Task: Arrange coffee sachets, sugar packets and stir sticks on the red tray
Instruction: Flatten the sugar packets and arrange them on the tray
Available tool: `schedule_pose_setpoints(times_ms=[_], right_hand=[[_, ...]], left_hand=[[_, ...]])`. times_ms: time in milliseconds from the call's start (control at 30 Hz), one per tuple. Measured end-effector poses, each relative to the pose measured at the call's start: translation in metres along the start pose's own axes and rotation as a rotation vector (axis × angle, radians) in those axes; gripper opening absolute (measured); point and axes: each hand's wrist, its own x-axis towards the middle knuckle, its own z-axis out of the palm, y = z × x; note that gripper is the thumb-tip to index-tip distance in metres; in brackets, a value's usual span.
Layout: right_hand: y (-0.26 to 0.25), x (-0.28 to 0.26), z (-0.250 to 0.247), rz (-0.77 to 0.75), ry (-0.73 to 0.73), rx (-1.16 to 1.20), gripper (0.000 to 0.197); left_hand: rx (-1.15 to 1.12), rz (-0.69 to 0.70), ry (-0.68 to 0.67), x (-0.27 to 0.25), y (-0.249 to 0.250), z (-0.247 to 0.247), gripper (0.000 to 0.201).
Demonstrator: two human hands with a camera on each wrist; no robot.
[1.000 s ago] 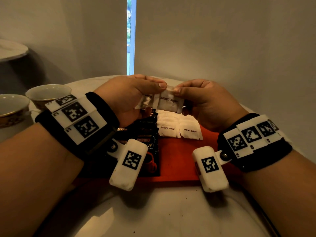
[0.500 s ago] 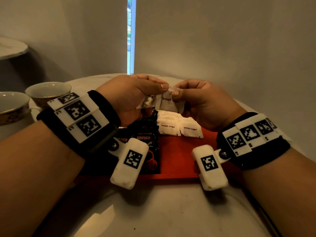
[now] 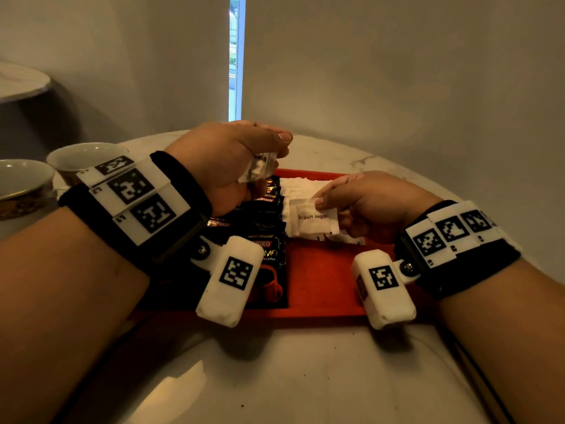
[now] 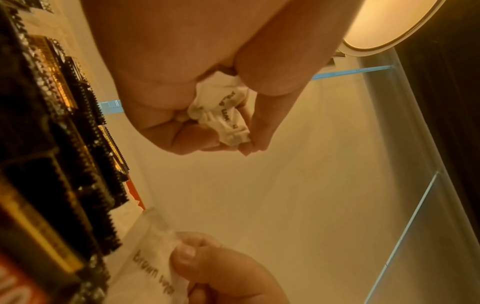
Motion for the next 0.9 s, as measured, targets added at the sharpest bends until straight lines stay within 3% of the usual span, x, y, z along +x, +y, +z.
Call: schedule_pose_setpoints(times_ms=[233, 600, 900], right_hand=[[-0.0042, -0.0067, 0.0021, 0.021, -0.082, -0.061, 0.015], [-0.0057, -0.0062, 0.0040, -0.016, -0.040, -0.184, 0.012], [-0.0065, -0.0040, 0.0032, -0.112, 0.019, -0.054, 0.018]], left_hand=[[0.005, -0.002, -0.004, -0.0017, 0.0005, 0.0016, 0.009], [0.014, -0.036, -0.005, -0.0022, 0.0014, 0.0007, 0.003], [-0.109, -0.087, -0.010, -0.0007, 0.0021, 0.0021, 0.035]])
